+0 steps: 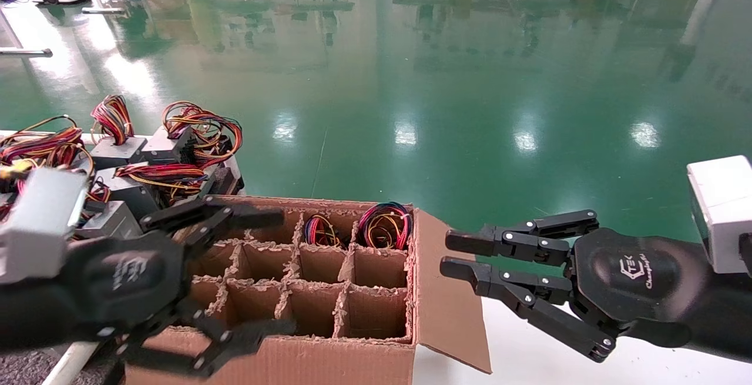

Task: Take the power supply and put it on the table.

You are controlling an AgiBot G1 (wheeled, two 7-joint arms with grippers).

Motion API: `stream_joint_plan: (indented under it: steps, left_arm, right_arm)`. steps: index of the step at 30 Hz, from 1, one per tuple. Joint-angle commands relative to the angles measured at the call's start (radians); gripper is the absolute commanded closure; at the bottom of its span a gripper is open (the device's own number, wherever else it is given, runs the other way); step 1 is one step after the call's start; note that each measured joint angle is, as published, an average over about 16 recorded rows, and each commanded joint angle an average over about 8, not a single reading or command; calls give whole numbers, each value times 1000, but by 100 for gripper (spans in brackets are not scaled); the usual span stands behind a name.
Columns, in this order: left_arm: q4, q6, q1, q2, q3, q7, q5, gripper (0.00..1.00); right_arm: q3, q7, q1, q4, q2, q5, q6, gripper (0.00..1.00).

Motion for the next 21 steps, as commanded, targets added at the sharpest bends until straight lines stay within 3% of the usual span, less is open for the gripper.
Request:
stream_joint_plan:
  steps: [1, 21]
  left_arm:
    - [18, -10, -12, 17, 9, 8, 21, 0]
    - [583, 45, -262, 250, 121, 183, 208, 0]
  right_arm:
    - [0, 0, 0, 0, 0, 0, 0, 100]
    - [0, 0, 0, 0, 0, 0, 0, 100]
